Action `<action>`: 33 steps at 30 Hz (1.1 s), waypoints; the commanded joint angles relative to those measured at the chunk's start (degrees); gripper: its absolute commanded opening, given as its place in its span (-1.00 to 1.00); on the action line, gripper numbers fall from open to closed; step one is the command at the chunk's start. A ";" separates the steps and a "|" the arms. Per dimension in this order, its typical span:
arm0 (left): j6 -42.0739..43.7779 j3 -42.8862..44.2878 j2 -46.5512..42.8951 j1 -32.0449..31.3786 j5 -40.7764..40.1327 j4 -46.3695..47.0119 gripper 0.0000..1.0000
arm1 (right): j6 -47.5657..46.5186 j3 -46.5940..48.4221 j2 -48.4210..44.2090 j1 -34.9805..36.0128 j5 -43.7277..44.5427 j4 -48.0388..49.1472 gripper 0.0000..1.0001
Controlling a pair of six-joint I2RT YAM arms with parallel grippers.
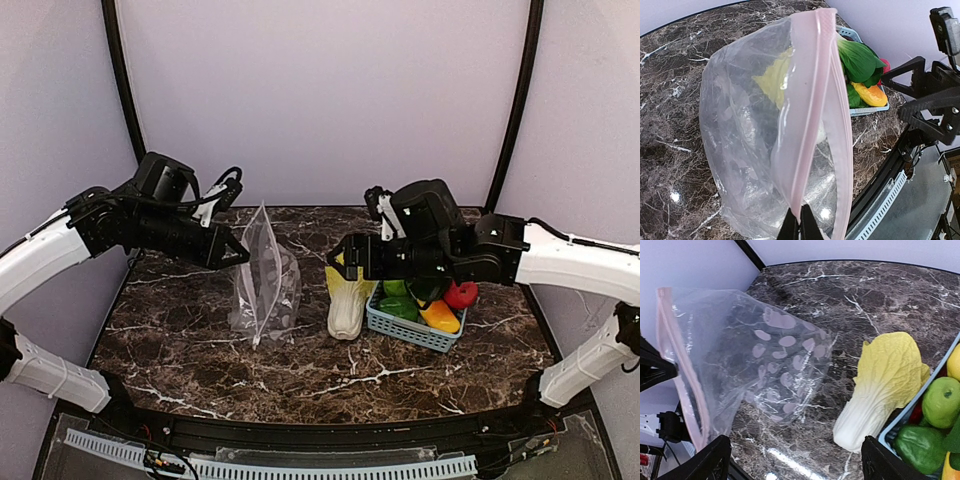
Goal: Place the food in the zip-top bag and seal the zipper
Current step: Pick up the fake vegetable from the center of the board.
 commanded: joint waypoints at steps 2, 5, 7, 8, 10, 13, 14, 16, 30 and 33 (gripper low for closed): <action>-0.75 -1.30 -2.29 1.37 0.45 1.35 -0.99 | -1.34 2.41 5.15 -4.78 -1.41 -9.07 0.80; -1.01 -1.39 -3.07 1.85 0.54 1.42 -0.99 | -1.77 5.18 9.25 -6.45 -3.30 -10.40 0.88; -1.03 -1.54 -3.47 2.09 0.91 1.44 -0.99 | -2.16 6.86 12.20 -7.25 -3.87 -10.59 0.94; -1.02 -1.57 -3.74 2.19 1.26 1.40 -0.99 | -2.41 7.62 13.68 -7.71 -3.94 -10.62 0.97; -1.08 -1.58 -3.91 2.40 1.75 1.31 -0.99 | -2.61 9.22 17.34 -8.82 -4.39 -10.83 0.97; -1.15 -1.66 -4.05 2.61 2.27 1.13 -0.99 | -2.71 11.59 21.15 -10.29 -4.32 -11.14 0.97; -1.18 -1.71 -4.15 2.71 2.46 1.08 -0.99 | -2.62 12.40 22.33 -10.68 -4.08 -11.43 0.97; -1.23 -1.75 -4.35 2.87 2.58 1.01 -0.99 | -2.25 14.23 24.36 -11.47 -3.67 -12.44 0.97; -1.19 -1.75 -4.48 3.45 3.74 1.77 -0.99 | 3.01 22.32 35.54 -13.47 -0.02 -19.72 0.97; -1.18 -1.87 -4.63 3.56 3.89 1.92 -0.99 | 3.12 24.63 37.79 -13.53 0.99 -20.92 0.97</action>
